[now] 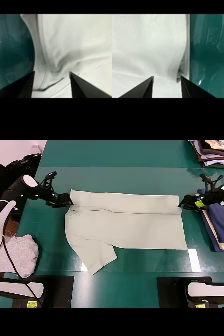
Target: Fold the shirts.
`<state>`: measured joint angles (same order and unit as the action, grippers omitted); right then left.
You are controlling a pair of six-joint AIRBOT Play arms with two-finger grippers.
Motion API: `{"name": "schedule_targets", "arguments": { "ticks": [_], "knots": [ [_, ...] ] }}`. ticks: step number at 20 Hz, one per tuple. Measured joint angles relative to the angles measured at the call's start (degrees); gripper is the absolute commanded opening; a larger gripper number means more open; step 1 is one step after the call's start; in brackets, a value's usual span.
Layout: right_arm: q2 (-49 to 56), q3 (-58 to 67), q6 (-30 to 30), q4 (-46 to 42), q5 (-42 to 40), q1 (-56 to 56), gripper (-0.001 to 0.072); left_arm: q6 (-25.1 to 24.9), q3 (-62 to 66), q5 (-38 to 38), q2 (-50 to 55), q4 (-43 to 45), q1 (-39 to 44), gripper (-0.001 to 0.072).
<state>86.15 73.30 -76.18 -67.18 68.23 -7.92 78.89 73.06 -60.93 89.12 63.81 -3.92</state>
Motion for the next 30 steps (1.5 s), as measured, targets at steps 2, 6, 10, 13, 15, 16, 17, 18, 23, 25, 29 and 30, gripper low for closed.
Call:
{"name": "schedule_targets", "arguments": {
  "ticks": [2, 6, 10, 13, 15, 16, 17, 18, 23, 25, 29, 30],
  "knots": [
    [-2.9, -0.4, -0.2, 0.1, 1.8, -1.2, 0.0395, 0.9, -1.4, -2.8, -2.9, 1.8, -0.6, 0.0499],
    [-11.5, -5.1, -0.2, 0.0, 4.8, -3.8, 0.0385, 3.3, -11.5, -6.9, -12.4, 3.8, -1.1, 0.0498],
    [-18.8, -10.4, -0.2, 0.1, 5.1, -4.4, 0.0385, 6.3, -28.0, -7.2, -24.1, 3.6, 2.3, 0.0498],
    [-22.0, -12.2, -0.2, 0.1, 5.2, -3.8, 0.0384, 7.4, -37.9, -5.3, -30.4, 0.3, 6.2, 0.0499],
    [-23.7, -12.8, -0.2, 0.2, 5.3, -3.2, 0.0384, 7.7, -42.4, -4.1, -32.3, -2.8, 8.0, 0.0499],
    [-24.5, -12.9, -0.2, 0.2, 5.4, -3.0, 0.0384, 7.9, -44.1, -3.2, -33.0, -4.6, 8.5, 0.0499],
    [-25.2, -13.0, -0.2, 0.2, 5.4, -2.9, 0.0385, 8.1, -45.3, -2.1, -33.5, -6.3, 8.8, 0.0499],
    [-25.9, -13.1, -0.2, 0.2, 5.5, -2.8, 0.0384, 8.1, -46.4, -0.7, -33.7, -8.3, 9.2, 0.0499],
    [-28.8, -13.3, -0.2, 0.0, 7.8, -3.1, 0.0384, 8.0, -48.5, 5.6, -34.4, -12.7, 9.8, 0.0093],
    [-29.3, -13.9, -0.2, -0.2, 10.2, -4.5, 0.0384, 7.5, -48.9, 7.2, -34.3, -12.6, 9.8, 0.0029],
    [-29.7, -19.6, 0.2, -0.4, 13.9, -10.9, 0.0388, 5.4, -48.4, 5.8, -34.5, -15.2, 9.9, 0.0028],
    [-29.7, -22.1, 0.3, -0.4, 14.5, -13.2, 0.0388, 4.8, -48.2, 5.1, -34.6, -15.5, 9.9, 0.0028]
  ]
}}
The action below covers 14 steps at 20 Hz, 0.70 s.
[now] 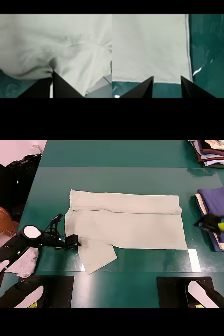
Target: Fold the shirts.
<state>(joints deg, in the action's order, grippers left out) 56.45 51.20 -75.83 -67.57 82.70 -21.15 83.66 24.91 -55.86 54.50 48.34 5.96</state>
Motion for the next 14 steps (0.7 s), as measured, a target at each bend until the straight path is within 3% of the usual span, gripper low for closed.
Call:
{"name": "schedule_targets", "arguments": {
  "ticks": [6, 11, 13, 14],
  "knots": [
    [2.0, -15.1, 1.6, 2.9, -2.2, -12.9, 0.0385, -2.1, 0.8, -1.5, -1.1, -0.7, 0.0, 0.0028],
    [6.7, -20.2, 2.9, 6.9, -5.1, -14.5, 0.0382, -2.6, 0.9, -1.7, -1.2, -0.8, 0.0, 0.0028],
    [8.0, -20.8, 3.1, 9.0, -6.2, -13.1, 0.0303, -2.6, 0.9, -1.7, -1.2, -0.9, 0.0, 0.0029],
    [8.3, -21.0, 3.1, 9.6, -7.1, -12.2, 0.0300, -2.7, 0.9, -1.8, -1.2, -0.9, 0.0, 0.0028]
  ]
}}
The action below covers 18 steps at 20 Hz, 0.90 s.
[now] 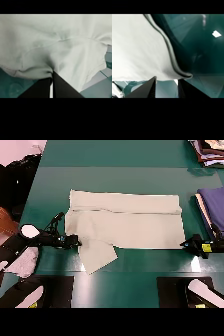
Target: Fold the shirts.
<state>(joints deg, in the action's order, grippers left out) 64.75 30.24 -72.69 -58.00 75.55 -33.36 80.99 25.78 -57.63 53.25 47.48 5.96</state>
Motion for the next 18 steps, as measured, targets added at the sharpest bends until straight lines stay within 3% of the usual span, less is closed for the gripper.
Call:
{"name": "schedule_targets", "arguments": {
  "ticks": [3, 9, 18],
  "knots": [
    [0.7, -0.3, 0.2, 0.8, -3.2, 2.9, 0.0031, 0.0, 0.0, -0.2, 0.0, 0.1, 0.0, 0.0026],
    [-1.9, -0.6, 1.6, -0.7, -3.0, 6.4, 0.0018, 1.7, 1.6, -5.9, -2.3, 4.5, 0.0, 0.0025],
    [-22.9, 1.7, -0.8, -12.5, 9.4, 7.3, 0.0017, 11.1, 4.8, -22.6, -21.3, 10.4, 0.0, 0.0026]
  ]
}}
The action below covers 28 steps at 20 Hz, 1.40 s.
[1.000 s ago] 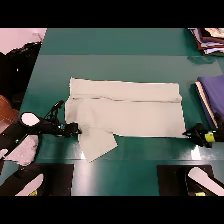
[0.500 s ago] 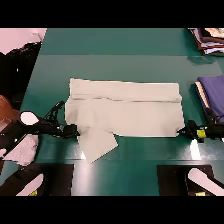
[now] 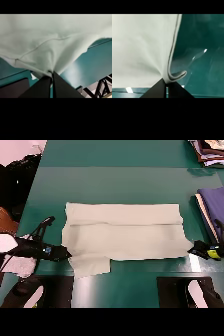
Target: Fold the shirts.
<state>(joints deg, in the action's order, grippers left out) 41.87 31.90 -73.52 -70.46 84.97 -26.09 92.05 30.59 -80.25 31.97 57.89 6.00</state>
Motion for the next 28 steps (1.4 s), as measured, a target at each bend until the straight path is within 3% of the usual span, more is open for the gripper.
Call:
{"name": "schedule_targets", "arguments": {
  "ticks": [5, 16, 17, 18, 19, 21, 22, 23, 24, 27, 28],
  "knots": [
    [1.5, 9.4, -2.4, -1.4, 0.1, 6.0, 0.0017, 0.9, 7.5, 4.5, 2.3, 3.9, 0.0, 0.0028],
    [35.2, 35.2, -4.5, 1.1, -6.8, 18.9, 0.0021, -1.9, 19.5, 29.8, 32.4, 8.5, 0.0, 0.0029],
    [37.7, 37.2, -4.5, 2.2, -7.0, 19.1, 0.0098, -1.9, 20.5, 30.9, 34.3, 8.6, 0.0, 0.0030],
    [40.3, 39.2, -4.6, 3.5, -7.1, 19.1, 0.0339, -1.9, 21.6, 31.9, 35.9, 8.6, 0.0, 0.0031],
    [42.4, 41.1, -4.6, 4.7, -7.2, 18.9, 0.0462, -1.9, 22.5, 32.7, 37.0, 8.7, 0.0, 0.0031],
    [46.2, 44.6, -4.6, 7.5, -7.1, 18.2, 0.0463, -2.0, 24.3, 33.4, 38.4, 8.7, 0.0, 0.0032],
    [47.6, 46.1, -4.5, 8.7, -6.6, 17.6, 0.0463, -2.1, 25.2, 33.4, 38.8, 8.7, 0.0, 0.0087],
    [48.6, 47.1, -4.2, 9.5, -6.2, 16.8, 0.0462, -2.1, 26.2, 33.1, 39.1, 8.7, 0.0, 0.0419],
    [49.3, 47.9, -3.7, 10.2, -5.6, 15.8, 0.0462, -2.2, 27.2, 32.6, 39.3, 8.7, 0.0, 0.0657],
    [50.5, 49.1, -2.5, 11.4, -3.0, 12.7, 0.0473, -2.4, 29.1, 31.0, 39.6, 8.7, 0.0, 0.0661],
    [50.7, 49.2, -1.8, 11.7, -1.8, 11.6, 0.0517, -2.5, 29.5, 30.6, 39.7, 8.8, 0.0, 0.0661]
  ]
}}
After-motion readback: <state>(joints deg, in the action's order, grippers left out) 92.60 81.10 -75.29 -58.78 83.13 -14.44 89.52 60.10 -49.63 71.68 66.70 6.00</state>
